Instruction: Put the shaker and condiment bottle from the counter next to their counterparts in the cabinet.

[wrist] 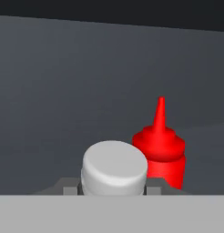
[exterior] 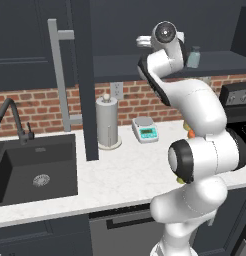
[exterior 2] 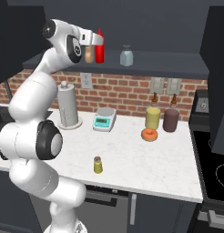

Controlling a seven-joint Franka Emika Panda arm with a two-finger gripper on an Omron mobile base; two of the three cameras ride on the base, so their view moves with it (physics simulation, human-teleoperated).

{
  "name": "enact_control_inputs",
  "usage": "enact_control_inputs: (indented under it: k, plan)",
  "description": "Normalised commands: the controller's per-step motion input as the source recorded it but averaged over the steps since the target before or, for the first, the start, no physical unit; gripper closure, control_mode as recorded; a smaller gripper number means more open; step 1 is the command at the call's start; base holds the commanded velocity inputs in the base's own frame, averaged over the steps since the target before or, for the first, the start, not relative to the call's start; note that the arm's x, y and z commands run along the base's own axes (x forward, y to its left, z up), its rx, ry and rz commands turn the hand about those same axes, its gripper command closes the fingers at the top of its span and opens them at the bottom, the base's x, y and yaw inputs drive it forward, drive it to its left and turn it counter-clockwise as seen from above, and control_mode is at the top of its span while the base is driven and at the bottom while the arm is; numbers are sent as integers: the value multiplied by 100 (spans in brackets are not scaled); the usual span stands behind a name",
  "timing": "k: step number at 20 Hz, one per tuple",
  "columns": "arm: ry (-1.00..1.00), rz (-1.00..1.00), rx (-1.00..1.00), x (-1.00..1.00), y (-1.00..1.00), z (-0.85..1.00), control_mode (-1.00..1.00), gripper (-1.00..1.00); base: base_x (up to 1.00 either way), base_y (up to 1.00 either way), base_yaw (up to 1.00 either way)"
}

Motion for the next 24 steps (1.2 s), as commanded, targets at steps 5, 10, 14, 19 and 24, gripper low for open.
enact_control_inputs:
  k: [5, 10, 14, 19, 24]
  plan:
    - [0, -13, 0, 27, 12, -9, -100, 100, 0, 0, 0]
    - [0, -9, 0, 17, 7, -14, -100, 100, 0, 0, 0]
    - [0, -4, 0, 0, 1, -30, -100, -100, 0, 0, 0]
    - [0, -1, 1, -9, 0, -10, -100, -100, 0, 0, 0]
    - [0, 0, 2, -26, 0, 0, -100, -100, 0, 0, 0]
